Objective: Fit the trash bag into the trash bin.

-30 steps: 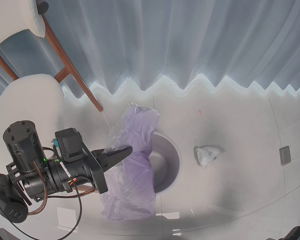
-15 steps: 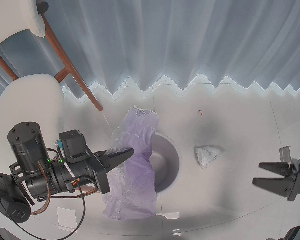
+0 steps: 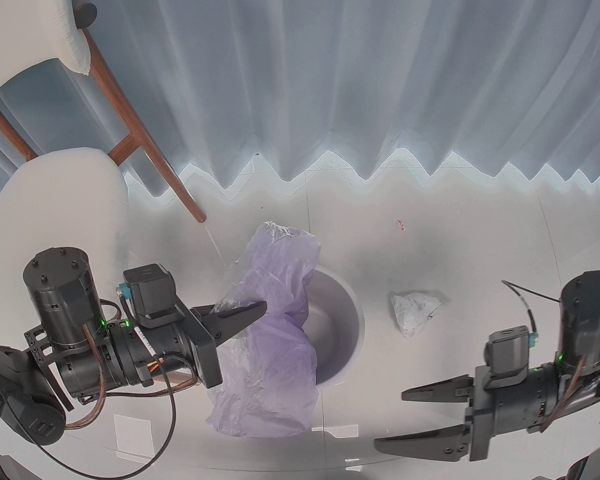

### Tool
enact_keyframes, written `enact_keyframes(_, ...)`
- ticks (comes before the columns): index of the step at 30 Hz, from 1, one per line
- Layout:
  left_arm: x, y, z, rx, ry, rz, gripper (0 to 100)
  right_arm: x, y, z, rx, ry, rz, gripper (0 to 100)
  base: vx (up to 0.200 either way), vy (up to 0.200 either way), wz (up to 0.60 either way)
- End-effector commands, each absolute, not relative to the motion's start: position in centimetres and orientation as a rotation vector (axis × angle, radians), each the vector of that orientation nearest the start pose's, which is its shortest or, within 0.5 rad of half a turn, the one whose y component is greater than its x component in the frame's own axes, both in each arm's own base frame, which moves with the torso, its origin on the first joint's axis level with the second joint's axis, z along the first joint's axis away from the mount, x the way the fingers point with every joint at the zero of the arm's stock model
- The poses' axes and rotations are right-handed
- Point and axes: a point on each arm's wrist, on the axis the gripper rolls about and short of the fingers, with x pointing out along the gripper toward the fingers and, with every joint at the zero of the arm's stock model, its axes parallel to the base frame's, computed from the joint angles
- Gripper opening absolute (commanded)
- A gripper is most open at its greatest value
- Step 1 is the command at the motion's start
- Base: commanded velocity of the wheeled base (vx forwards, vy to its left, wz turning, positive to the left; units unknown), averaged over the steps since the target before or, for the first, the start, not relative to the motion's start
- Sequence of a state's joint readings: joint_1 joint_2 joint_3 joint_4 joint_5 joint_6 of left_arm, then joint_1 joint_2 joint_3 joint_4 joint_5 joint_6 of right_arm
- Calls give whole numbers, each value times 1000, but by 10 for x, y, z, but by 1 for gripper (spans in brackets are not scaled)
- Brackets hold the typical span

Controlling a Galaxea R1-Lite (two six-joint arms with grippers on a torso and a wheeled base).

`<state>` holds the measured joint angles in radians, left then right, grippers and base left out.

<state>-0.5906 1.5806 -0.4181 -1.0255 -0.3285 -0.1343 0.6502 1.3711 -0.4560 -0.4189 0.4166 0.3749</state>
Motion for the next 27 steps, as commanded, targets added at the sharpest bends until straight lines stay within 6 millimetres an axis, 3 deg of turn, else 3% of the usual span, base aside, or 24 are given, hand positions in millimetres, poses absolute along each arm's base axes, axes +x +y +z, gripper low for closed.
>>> enact_keyframes(1,198,-141,154,-105,207,-903,0,171,157,107,257,836,965,100,0,0,0)
enact_keyframes(6,199,-141,154,-106,210,-903,0,167,166,102,305,807,1005,100,0,0,0)
enact_keyframes(11,203,-145,143,-94,252,-902,0,144,179,98,308,798,1108,100,0,0,0)
enact_keyframes(14,205,-146,141,-94,251,-902,0,133,190,84,264,864,1150,100,0,0,0)
enact_keyframes(27,204,-152,141,-97,199,-924,0,148,209,17,342,778,1118,100,0,0,0)
